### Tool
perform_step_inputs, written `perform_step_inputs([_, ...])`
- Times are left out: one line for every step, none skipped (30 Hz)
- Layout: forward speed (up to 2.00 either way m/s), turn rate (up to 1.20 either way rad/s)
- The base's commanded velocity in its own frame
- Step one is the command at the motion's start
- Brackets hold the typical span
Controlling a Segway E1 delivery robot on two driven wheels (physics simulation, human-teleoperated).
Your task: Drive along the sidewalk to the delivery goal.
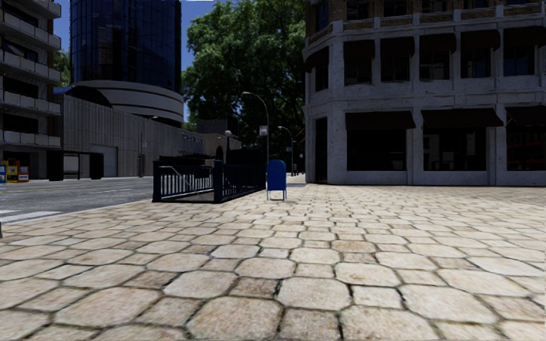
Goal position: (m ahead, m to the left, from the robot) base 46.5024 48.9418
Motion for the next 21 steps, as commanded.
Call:
perform_step_inputs([2.00,0.56])
perform_step_inputs([2.00,0.60])
perform_step_inputs([2.00,0.61])
perform_step_inputs([2.00,0.61])
perform_step_inputs([2.00,0.61])
perform_step_inputs([2.00,0.61])
perform_step_inputs([2.00,0.61])
perform_step_inputs([2.00,0.61])
perform_step_inputs([2.00,0.61])
perform_step_inputs([2.00,0.60])
perform_step_inputs([2.00,0.60])
perform_step_inputs([2.00,0.59])
perform_step_inputs([2.00,0.55])
perform_step_inputs([2.00,0.50])
perform_step_inputs([2.00,0.48])
perform_step_inputs([2.00,0.48])
perform_step_inputs([2.00,0.47])
perform_step_inputs([2.00,0.47])
perform_step_inputs([2.00,0.47])
perform_step_inputs([2.00,0.47])
perform_step_inputs([2.00,0.47])
